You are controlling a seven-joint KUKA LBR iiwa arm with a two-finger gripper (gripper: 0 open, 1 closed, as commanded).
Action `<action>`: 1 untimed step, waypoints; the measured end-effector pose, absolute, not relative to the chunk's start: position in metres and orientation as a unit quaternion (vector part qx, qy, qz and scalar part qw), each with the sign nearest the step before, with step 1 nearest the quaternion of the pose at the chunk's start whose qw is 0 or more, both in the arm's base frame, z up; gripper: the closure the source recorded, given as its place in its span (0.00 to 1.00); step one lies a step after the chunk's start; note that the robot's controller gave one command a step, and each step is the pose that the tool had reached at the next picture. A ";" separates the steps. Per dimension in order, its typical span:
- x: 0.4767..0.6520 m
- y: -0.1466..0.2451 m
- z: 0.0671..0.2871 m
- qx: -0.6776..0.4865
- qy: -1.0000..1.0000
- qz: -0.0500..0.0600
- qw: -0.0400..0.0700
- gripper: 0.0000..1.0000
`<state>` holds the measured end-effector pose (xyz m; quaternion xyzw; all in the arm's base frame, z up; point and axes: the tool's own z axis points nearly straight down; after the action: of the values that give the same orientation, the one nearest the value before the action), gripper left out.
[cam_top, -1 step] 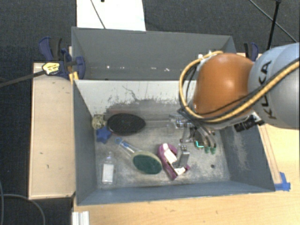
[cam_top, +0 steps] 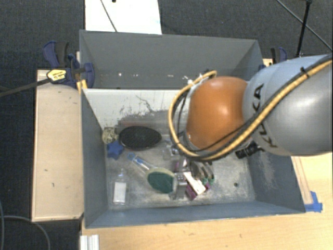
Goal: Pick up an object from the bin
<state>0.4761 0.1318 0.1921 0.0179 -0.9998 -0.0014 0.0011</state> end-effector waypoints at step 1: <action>0.498 0.130 0.074 0.075 -0.997 -0.002 -0.011 0.00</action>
Offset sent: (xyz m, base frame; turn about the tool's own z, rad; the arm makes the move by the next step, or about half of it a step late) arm 0.0156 -0.0021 -0.1204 -0.1184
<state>0.4980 0.1303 0.0744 0.0753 -0.9971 -0.0020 -0.0115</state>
